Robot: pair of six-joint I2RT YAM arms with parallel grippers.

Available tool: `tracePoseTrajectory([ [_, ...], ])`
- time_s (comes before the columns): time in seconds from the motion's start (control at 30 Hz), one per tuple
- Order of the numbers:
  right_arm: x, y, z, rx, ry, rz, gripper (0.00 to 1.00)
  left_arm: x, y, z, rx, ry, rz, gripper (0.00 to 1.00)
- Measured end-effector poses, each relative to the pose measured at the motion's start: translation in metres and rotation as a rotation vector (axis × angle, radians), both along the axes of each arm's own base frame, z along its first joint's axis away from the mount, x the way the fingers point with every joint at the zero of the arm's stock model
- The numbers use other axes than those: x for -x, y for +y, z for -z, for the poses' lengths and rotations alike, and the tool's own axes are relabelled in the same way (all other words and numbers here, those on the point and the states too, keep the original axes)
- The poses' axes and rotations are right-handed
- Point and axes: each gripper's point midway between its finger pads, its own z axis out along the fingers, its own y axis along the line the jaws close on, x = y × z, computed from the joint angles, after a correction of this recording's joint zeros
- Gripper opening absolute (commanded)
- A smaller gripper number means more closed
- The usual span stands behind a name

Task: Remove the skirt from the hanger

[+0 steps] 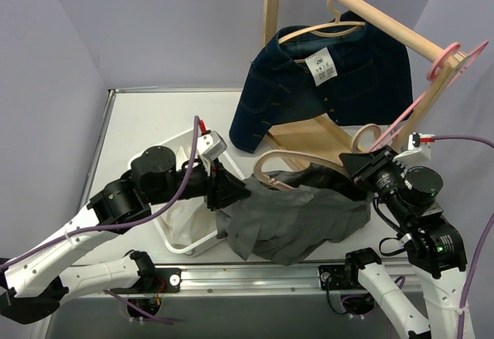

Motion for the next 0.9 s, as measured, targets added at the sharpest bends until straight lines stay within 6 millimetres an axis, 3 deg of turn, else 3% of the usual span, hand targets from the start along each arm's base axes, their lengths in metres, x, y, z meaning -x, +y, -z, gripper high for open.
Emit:
tracePoseTrajectory([
  [0.1,-0.002,-0.003,-0.013,-0.019,-0.033,0.022,0.0,-0.001,-0.008,0.014,-0.029,0.043,0.011,0.4],
  [0.17,-0.003,-0.004,-0.019,-0.025,-0.045,0.029,0.0,0.0,-0.01,0.025,-0.044,0.074,0.018,0.29],
  [0.23,-0.004,-0.003,-0.022,-0.029,-0.054,0.03,0.0,0.002,-0.01,0.034,-0.055,0.102,0.022,0.03],
  [0.3,-0.007,-0.003,-0.023,-0.032,-0.056,0.03,0.0,0.003,-0.011,0.04,-0.061,0.12,0.023,0.02],
  [0.33,-0.008,-0.002,-0.023,-0.034,-0.055,0.03,0.0,0.003,-0.012,0.041,-0.062,0.126,0.024,0.05],
  [0.37,-0.009,-0.002,-0.024,-0.036,-0.056,0.029,0.0,0.003,-0.013,0.042,-0.061,0.131,0.024,0.16],
  [0.47,-0.01,0.002,-0.026,-0.05,-0.054,0.014,0.0,0.0,-0.021,0.04,-0.044,0.136,0.03,0.64],
  [0.53,-0.007,0.006,-0.032,-0.062,-0.06,-0.01,0.0,-0.002,-0.032,0.043,-0.038,0.153,0.041,0.79],
  [0.63,0.004,0.011,-0.056,-0.085,-0.099,-0.053,0.0,0.001,-0.057,0.065,-0.094,0.169,0.068,0.86],
  [0.73,0.025,0.01,-0.091,-0.099,-0.162,-0.076,0.0,0.018,-0.09,0.1,-0.207,0.166,0.119,0.87],
  [0.87,0.072,-0.004,-0.152,-0.087,-0.301,-0.068,0.0,0.037,-0.12,0.142,-0.343,0.145,0.152,0.9],
  [0.9,0.089,-0.01,-0.169,-0.08,-0.351,-0.06,0.0,0.038,-0.123,0.149,-0.366,0.136,0.143,0.95],
])
